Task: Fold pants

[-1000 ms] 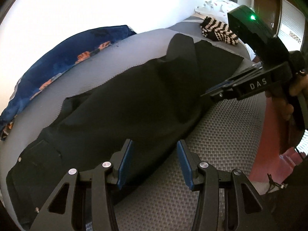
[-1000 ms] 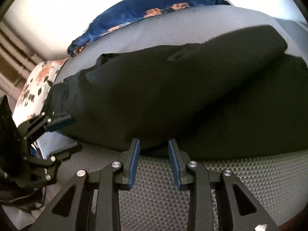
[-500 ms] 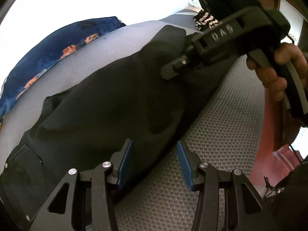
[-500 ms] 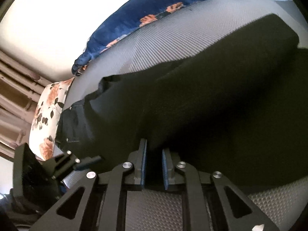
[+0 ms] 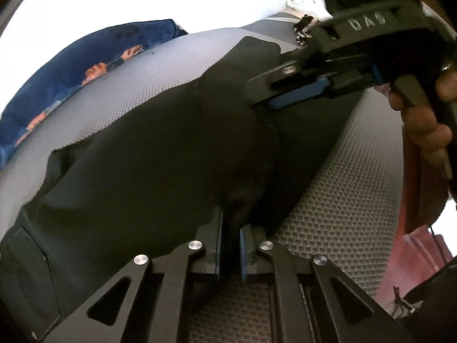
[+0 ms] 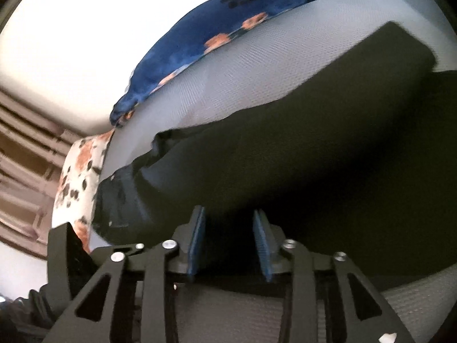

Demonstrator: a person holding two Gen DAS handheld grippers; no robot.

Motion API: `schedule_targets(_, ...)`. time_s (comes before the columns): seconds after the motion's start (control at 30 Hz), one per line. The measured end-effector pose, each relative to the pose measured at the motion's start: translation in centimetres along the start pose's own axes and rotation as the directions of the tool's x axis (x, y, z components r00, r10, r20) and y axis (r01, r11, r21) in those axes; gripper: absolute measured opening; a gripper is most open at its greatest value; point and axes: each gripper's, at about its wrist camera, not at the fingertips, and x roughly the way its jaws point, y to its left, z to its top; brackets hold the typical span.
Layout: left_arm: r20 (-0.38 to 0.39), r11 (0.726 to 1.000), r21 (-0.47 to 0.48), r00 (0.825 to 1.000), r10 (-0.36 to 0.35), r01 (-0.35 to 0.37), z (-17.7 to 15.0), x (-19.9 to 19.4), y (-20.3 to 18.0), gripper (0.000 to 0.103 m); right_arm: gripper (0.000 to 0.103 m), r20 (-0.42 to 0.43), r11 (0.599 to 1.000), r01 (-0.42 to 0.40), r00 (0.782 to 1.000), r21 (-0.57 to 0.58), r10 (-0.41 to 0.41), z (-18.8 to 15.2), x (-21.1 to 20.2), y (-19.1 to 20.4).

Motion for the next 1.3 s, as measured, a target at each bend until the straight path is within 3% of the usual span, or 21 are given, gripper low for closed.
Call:
schedule_targets(0.13,-0.004,0.999,-0.043,1.0,-0.022,0.022,0.1,0.1,0.5,0.009,0.035,0.082,0.991,0.097,0.991,0.095,-0.105,2.1,-2.3,-5.0)
schedule_targets(0.33,-0.006,0.991,-0.12,0.998,-0.055,0.054,-0.6,0.6,1.8,0.009,0.035,0.193,0.963,0.136,0.964,0.234,-0.183,6.9,-5.0,-11.8)
schedule_targets(0.6,-0.009,0.988,-0.147,0.999,-0.053,0.051,-1.0,0.9,2.4,0.009,0.032,0.204,0.922,0.155,0.95,0.356,-0.238,12.2,-4.0,-16.6)
schedule_targets(0.67,-0.008,0.987,-0.15,0.999,-0.054,0.052,-1.0,0.9,2.5,0.009,0.01,0.176,0.915,0.166,0.954,0.367,-0.243,13.0,-3.2,-16.6)
schedule_targets(0.77,-0.004,0.985,-0.163,0.998,-0.062,0.061,-1.1,0.8,2.5,0.009,0.008,0.185,0.919,0.195,0.945,0.343,-0.27,14.1,-3.5,-14.9)
schedule_targets(0.9,-0.001,0.983,-0.167,0.997,-0.075,0.074,-1.1,0.9,3.0,0.009,0.007,0.177,0.921,0.219,0.942,0.323,-0.286,16.6,-3.9,-12.8)
schedule_targets(1.03,0.002,0.982,-0.174,0.997,-0.079,0.079,-1.2,1.0,3.2,0.009,0.011,0.151,0.928,0.224,0.949,0.299,-0.278,19.8,-1.7,-10.3)
schedule_targets(1.1,0.003,0.98,-0.181,0.997,-0.081,0.08,-1.2,1.0,3.2,0.01,0.014,0.144,0.947,0.169,0.966,0.272,-0.213,21.6,-0.2,-9.1)
schedule_targets(1.17,0.004,0.979,-0.187,0.996,-0.085,0.084,-1.2,1.0,3.3,0.01,0.028,0.141,0.973,0.074,0.984,0.218,-0.107,22.8,1.5,-7.5)
schedule_targets(1.2,0.004,0.976,-0.197,0.996,-0.09,0.089,-1.2,1.1,3.4,0.01,0.029,0.13,0.979,0.053,0.988,0.198,-0.08,23.2,2.1,-6.9)
schedule_targets(1.3,0.007,0.974,-0.204,0.995,-0.1,0.099,-1.2,1.1,3.6,0.01,0.029,0.131,0.987,0.09,0.986,0.137,-0.108,23.5,3.2,-5.3)
